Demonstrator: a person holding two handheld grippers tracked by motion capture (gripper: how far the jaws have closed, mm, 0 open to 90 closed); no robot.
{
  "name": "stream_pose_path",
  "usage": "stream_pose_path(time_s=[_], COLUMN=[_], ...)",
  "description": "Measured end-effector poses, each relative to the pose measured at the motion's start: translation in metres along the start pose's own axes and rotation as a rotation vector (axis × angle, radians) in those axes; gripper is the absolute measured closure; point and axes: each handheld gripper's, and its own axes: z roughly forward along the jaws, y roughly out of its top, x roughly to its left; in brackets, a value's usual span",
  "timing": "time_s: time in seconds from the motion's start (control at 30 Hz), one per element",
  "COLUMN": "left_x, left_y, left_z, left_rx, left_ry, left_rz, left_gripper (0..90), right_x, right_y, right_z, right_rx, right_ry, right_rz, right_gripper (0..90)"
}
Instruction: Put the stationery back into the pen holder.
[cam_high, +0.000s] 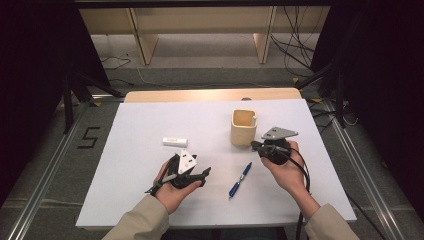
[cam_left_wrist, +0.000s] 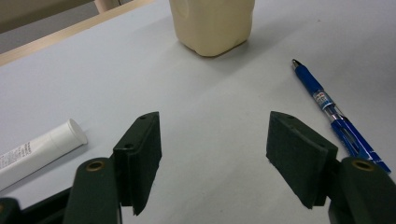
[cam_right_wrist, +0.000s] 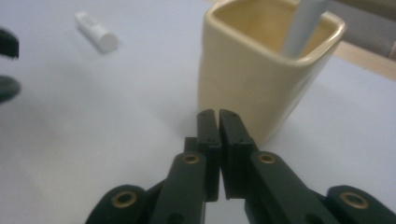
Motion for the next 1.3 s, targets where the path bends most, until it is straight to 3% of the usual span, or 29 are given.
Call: stream_pose_path(time_s=[0.1,0.43,1.3], left_x=[0.0,0.0,0.003], left_y=[0.0,-0.001,-0.002], left_z=[0.0,0.0,0.0], left_rx=[0.002,-0.001,0.003], left_ry=[-0.001,0.002,0.007], left_rz=[0.002,0.001,-0.003], left_gripper=[35.4,35.5,35.9], right_x=[0.001,0.012,0.002], right_y=[-0.004,-0.013,-0.033], right_z=[0.004,0.012,0.019], right_rx=[0.056,0.139,0.278], right_ry=[0.023,0.076,0.077], right_rz=[-0.008,-0.008,-0.003], right_gripper=[90.0,90.0,90.0])
